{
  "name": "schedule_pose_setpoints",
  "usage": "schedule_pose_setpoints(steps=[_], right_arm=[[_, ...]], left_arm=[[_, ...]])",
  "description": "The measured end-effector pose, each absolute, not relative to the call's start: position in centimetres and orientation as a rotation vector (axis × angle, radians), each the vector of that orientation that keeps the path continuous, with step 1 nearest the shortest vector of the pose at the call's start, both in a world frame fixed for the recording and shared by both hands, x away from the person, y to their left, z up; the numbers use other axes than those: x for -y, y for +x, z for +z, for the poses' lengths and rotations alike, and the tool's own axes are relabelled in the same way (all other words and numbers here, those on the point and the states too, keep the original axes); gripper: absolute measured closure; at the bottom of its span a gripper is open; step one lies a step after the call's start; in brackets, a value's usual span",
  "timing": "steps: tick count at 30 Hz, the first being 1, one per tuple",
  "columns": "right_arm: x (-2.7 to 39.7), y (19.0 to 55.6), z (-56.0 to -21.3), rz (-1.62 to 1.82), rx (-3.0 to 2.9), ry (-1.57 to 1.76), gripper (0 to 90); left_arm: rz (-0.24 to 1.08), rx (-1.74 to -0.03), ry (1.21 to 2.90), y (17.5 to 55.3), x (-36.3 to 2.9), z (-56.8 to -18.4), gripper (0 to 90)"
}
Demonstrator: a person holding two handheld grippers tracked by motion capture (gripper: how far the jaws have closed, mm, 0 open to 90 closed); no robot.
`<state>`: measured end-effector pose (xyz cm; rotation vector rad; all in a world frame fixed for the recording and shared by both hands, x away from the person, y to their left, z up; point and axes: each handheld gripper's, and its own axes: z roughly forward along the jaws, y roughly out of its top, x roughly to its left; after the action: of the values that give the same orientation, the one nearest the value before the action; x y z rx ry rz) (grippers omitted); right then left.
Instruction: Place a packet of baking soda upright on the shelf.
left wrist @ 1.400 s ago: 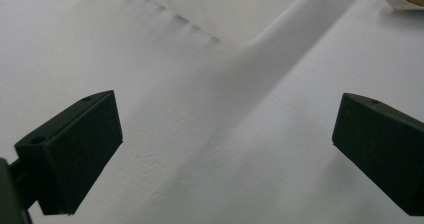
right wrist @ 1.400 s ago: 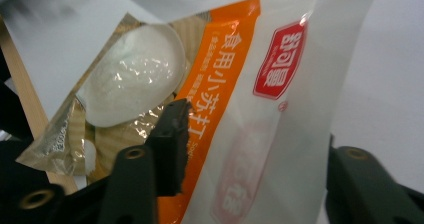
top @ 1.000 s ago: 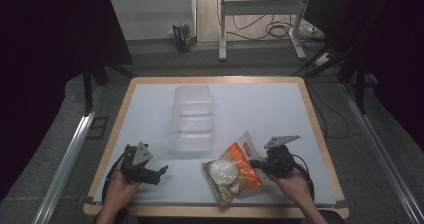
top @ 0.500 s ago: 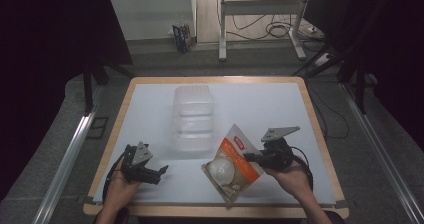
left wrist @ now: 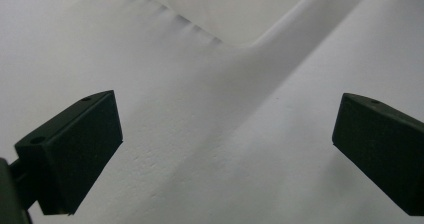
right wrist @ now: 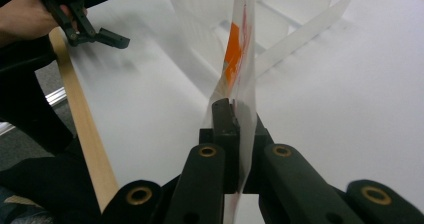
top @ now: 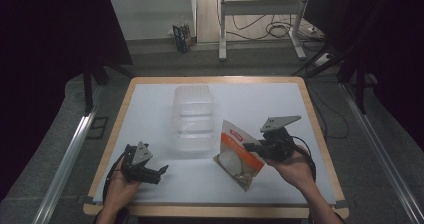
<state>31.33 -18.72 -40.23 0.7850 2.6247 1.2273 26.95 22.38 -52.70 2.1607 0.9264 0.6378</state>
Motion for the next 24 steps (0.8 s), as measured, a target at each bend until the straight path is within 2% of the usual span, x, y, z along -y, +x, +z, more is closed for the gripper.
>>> schedule_pose_setpoints(steps=[24], right_arm=[[19.5, 34.8, -37.1, 1.231, -2.517, 0.781, 88.5]], left_arm=[[0.592, -0.934, 2.122, 27.0, -22.3, -52.8, 0.0]])
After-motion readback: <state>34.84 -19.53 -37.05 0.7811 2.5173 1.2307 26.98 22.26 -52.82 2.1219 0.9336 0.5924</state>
